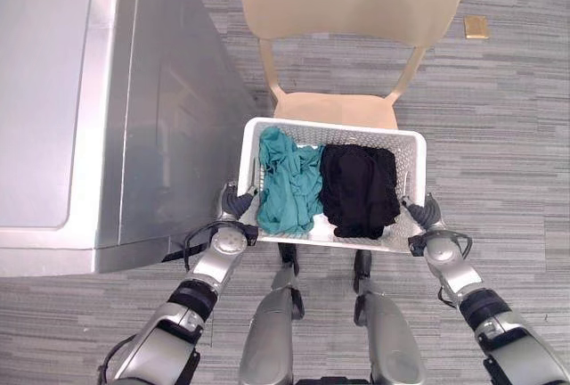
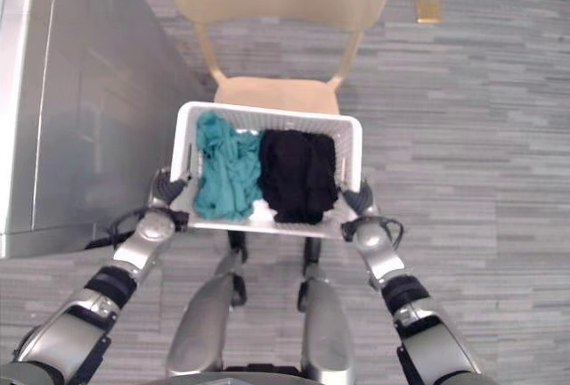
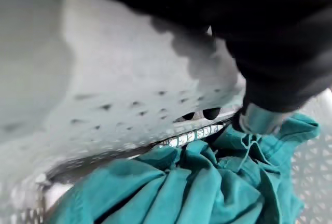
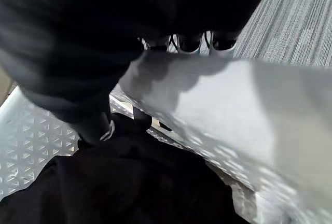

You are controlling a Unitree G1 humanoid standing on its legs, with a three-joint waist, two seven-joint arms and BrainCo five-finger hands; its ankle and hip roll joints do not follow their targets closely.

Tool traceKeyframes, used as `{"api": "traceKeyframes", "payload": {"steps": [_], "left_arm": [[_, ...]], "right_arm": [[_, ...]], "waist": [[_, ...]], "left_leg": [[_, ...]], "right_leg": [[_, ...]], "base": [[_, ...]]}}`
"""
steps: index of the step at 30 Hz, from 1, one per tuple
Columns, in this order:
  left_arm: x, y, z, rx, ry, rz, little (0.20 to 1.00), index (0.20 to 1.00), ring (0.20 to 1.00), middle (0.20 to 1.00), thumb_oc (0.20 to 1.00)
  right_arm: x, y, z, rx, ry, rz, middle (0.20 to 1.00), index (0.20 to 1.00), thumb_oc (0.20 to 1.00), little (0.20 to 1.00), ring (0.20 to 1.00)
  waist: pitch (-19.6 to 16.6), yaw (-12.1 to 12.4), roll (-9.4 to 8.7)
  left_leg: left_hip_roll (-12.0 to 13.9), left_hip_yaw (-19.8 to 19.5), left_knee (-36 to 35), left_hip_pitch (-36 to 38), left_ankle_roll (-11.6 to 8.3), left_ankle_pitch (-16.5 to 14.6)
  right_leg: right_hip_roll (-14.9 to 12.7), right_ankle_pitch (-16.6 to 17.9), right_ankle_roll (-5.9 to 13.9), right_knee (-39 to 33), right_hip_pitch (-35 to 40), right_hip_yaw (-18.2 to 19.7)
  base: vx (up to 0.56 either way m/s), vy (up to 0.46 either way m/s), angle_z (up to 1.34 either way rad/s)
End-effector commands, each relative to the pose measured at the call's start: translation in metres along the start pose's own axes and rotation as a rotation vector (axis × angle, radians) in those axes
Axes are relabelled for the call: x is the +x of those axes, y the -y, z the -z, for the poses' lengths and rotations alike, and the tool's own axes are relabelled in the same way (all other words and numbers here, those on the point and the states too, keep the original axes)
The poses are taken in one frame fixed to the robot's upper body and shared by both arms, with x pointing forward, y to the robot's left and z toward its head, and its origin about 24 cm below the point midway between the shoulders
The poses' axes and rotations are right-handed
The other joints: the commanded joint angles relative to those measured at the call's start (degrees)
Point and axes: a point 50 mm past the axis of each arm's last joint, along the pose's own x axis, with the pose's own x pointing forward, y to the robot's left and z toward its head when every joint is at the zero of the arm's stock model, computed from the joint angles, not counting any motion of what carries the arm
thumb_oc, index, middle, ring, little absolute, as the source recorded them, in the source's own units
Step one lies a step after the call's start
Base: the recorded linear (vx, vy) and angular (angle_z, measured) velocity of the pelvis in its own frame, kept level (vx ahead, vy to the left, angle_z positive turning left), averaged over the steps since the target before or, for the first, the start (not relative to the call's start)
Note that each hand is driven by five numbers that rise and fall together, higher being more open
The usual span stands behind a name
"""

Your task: Grab the laundry basket,head to the washer,open it,put in the laundry and shut it.

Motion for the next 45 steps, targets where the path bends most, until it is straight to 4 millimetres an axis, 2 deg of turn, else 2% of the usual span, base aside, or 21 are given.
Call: {"api": "traceKeyframes", "payload": {"steps": [1,7,11,17,20,21,24,25,26,27,28,31,33,34,36,37,38,39,40,42,45], "left_arm": [[-0.009,0.038,-0.040,-0.120,0.204,0.120,1.000,1.000,1.000,1.000,1.000],[-0.020,0.023,-0.022,-0.114,0.185,0.109,1.000,1.000,1.000,1.000,1.000],[-0.025,-0.011,-0.011,-0.095,0.184,0.038,1.000,1.000,1.000,1.000,1.000],[-0.034,-0.031,0.007,-0.065,0.143,0.022,1.000,1.000,1.000,1.000,1.000],[-0.052,-0.038,0.038,-0.081,0.042,0.030,1.000,1.000,1.000,1.000,1.000],[-0.063,-0.036,0.058,-0.102,-0.036,0.037,1.000,1.000,1.000,1.000,1.000],[-0.069,-0.035,0.069,-0.111,-0.077,0.042,1.000,1.000,1.000,1.000,1.000],[-0.083,-0.030,0.097,-0.122,-0.197,0.046,1.000,1.000,1.000,1.000,1.000],[-0.083,-0.030,0.097,-0.122,-0.197,0.046,1.000,1.000,1.000,1.000,1.000],[-0.096,-0.027,0.117,-0.136,-0.289,0.049,1.000,1.000,1.000,1.000,1.000],[-0.102,-0.026,0.126,-0.140,-0.333,0.047,1.000,1.000,1.000,1.000,1.000],[-0.116,-0.021,0.149,-0.140,-0.445,0.048,1.000,1.000,1.000,1.000,1.000],[-0.119,-0.019,0.154,-0.142,-0.473,0.049,1.000,1.000,1.000,1.000,1.000],[-0.122,-0.014,0.166,-0.151,-0.537,0.027,1.000,1.000,1.000,1.000,1.000],[-0.123,-0.010,0.168,-0.140,-0.549,0.034,1.000,1.000,1.000,1.000,1.000],[-0.125,-0.004,0.172,-0.125,-0.577,0.051,1.000,1.000,1.000,1.000,1.000],[-0.126,-0.002,0.174,-0.127,-0.587,0.050,1.000,1.000,1.000,1.000,1.000],[-0.126,-0.002,0.173,-0.127,-0.585,0.049,1.000,1.000,1.000,1.000,1.000],[-0.127,0.000,0.175,-0.128,-0.594,0.052,1.000,1.000,1.000,1.000,1.000],[-0.125,0.004,0.174,-0.123,-0.599,0.061,1.000,1.000,1.000,1.000,1.000],[-0.116,0.008,0.167,-0.107,-0.565,0.080,1.000,1.000,1.000,1.000,1.000]], "right_arm": [[-0.009,-0.025,-0.036,0.079,0.180,-0.092,1.000,1.000,1.000,1.000,1.000],[-0.020,-0.015,-0.012,0.076,0.125,-0.106,1.000,1.000,1.000,1.000,1.000],[-0.023,0.014,0.006,0.121,0.086,-0.053,1.000,1.000,1.000,1.000,1.000],[-0.029,0.032,0.023,0.141,0.039,-0.041,1.000,1.000,1.000,1.000,1.000],[-0.042,0.044,0.045,0.122,-0.024,-0.040,1.000,1.000,1.000,1.000,1.000],[-0.051,0.043,0.058,0.107,-0.068,-0.062,1.000,1.000,1.000,1.000,1.000],[-0.054,0.041,0.064,0.097,-0.090,-0.073,1.000,1.000,1.000,1.000,1.000],[-0.063,0.035,0.078,0.071,-0.143,-0.106,1.000,1.000,1.000,1.000,1.000],[-0.063,0.035,0.078,0.071,-0.143,-0.106,1.000,1.000,1.000,1.000,1.000],[-0.070,0.029,0.089,0.079,-0.190,-0.127,1.000,1.000,1.000,1.000,1.000],[-0.073,0.027,0.094,0.081,-0.212,-0.132,1.000,1.000,1.000,1.000,1.000],[-0.081,0.017,0.109,0.091,-0.284,-0.150,1.000,1.000,1.000,1.000,1.000],[-0.082,0.013,0.111,0.096,-0.299,-0.157,1.000,1.000,1.000,1.000,1.000],[-0.084,0.005,0.118,0.098,-0.337,-0.171,1.000,1.000,1.000,1.000,1.000],[-0.087,-0.002,0.121,0.093,-0.361,-0.197,1.000,1.000,1.000,1.000,1.000],[-0.088,-0.008,0.121,0.088,-0.369,-0.226,1.000,1.000,1.000,1.000,1.000],[-0.089,-0.010,0.122,0.090,-0.374,-0.230,1.000,1.000,1.000,1.000,1.000],[-0.088,-0.010,0.122,0.091,-0.372,-0.230,1.000,1.000,1.000,1.000,1.000],[-0.091,-0.011,0.123,0.094,-0.381,-0.234,1.000,1.000,1.000,1.000,1.000],[-0.096,-0.013,0.129,0.107,-0.414,-0.226,1.000,1.000,1.000,1.000,1.000],[-0.102,-0.017,0.134,0.155,-0.451,-0.205,1.000,1.000,1.000,1.000,1.000]], "waist": [[-3.28,-0.15,-1.63],[-4.56,-0.20,-1.38],[-5.80,0.05,-0.85],[-6.33,0.24,-0.45],[-7.01,0.50,-0.09],[-7.37,0.58,0.05],[-7.80,0.58,0.18],[-7.86,0.82,0.27],[-7.98,0.82,0.30],[-8.29,1.11,0.44],[-8.35,1.24,0.35],[-8.69,1.74,0.26],[-8.68,1.78,0.20],[-8.51,1.81,-0.25],[-8.78,1.60,-0.77],[-9.56,0.66,-1.23],[-10.01,0.29,-1.06],[-9.83,0.23,-1.23],[-10.37,-0.24,-0.84],[-11.78,-1.78,-0.31],[-13.23,-3.54,0.37]], "left_leg": [[1.23,-2.41,6.37,-0.55,-2.87,-8.42],[1.56,-2.20,4.53,3.27,-3.11,-8.20],[1.85,-2.49,2.45,5.86,-3.62,-7.20],[2.04,-2.49,1.63,7.28,-3.87,-6.75],[2.31,-2.74,0.74,8.56,-4.09,-6.21],[2.44,-2.90,0.20,9.37,-4.21,-5.85],[2.54,-3.04,-0.02,9.57,-4.23,-5.61],[2.75,-3.28,-0.28,10.64,-4.39,-5.44],[2.79,-3.31,-0.27,10.42,-4.39,-5.33],[2.86,-3.44,-0.17,10.92,-4.56,-4.99],[2.95,-3.71,0.21,10.94,-4.65,-4.92],[3.07,-4.22,1.50,10.28,-4.81,-4.69],[2.92,-4.50,2.09,9.93,-4.80,-4.77],[2.52,-4.03,6.36,7.33,-5.12,-6.16],[2.51,-3.17,8.81,7.28,-4.74,-8.93],[4.49,-1.57,11.33,9.57,-4.73,-11.81],[5.95,-1.08,12.03,11.24,-5.39,-13.41],[5.79,-0.63,11.98,10.65,-4.88,-12.26],[7.16,0.20,11.64,12.55,-5.75,-13.31],[9.35,4.84,9.30,15.15,-6.82,-12.18],[10.02,10.21,6.52,16.13,-7.58,-11.25]], "right_leg": [[0.64,-2.13,-0.45,-1.41,-0.71,-0.34],[1.20,-2.18,-0.65,-2.24,1.87,-0.71],[1.82,-2.76,-0.66,-3.28,4.42,-1.45],[2.05,-3.23,-0.56,-3.66,5.92,-1.95],[2.21,-4.05,-0.56,-3.76,7.41,-2.52],[2.39,-4.62,-0.65,-3.51,8.15,-2.87],[2.53,-4.73,-0.74,-3.51,8.46,-3.05],[2.63,-5.54,-0.99,-3.25,9.75,-3.58],[2.68,-5.35,-1.01,-3.38,9.59,-3.60],[3.02,-5.56,-1.15,-3.81,10.75,-4.03],[3.14,-5.55,-1.25,-4.34,11.40,-4.19],[3.52,-5.44,-1.52,-6.12,12.75,-4.85],[3.55,-5.31,-1.58,-6.61,13.05,-5.09],[2.26,-4.83,-1.72,-7.37,13.04,-6.77],[0.60,-3.78,-1.33,-7.85,12.43,-8.16],[-1.54,-2.89,-0.70,-8.23,12.52,-9.82],[-2.07,-3.62,-0.12,-8.17,13.28,-10.19],[-2.35,-2.74,-0.49,-8.13,12.69,-10.61],[-2.70,-3.57,0.18,-8.12,13.54,-11.17],[-4.43,-3.00,1.06,-8.18,13.81,-13.85],[-7.13,-1.09,2.55,-8.60,13.90,-16.96]], "base": [[0.03,-0.034,-0.01],[0.04,-0.037,-0.03],[0.02,-0.049,-0.01],[0.01,-0.015,0.02],[0.00,-0.035,0.13],[-0.01,-0.048,0.16],[-0.01,-0.039,0.11],[-0.02,-0.047,0.13],[-0.05,-0.086,0.18],[-0.05,-0.064,0.26],[-0.06,-0.094,0.19],[-0.04,-0.061,0.15],[-0.06,-0.022,0.34],[-0.14,0.015,0.42],[-0.12,0.109,0.85],[0.03,0.208,0.95],[-0.02,0.179,0.65],[0.09,0.127,0.51],[0.03,0.164,0.70],[0.09,0.272,0.56],[0.07,0.336,0.89]]}}
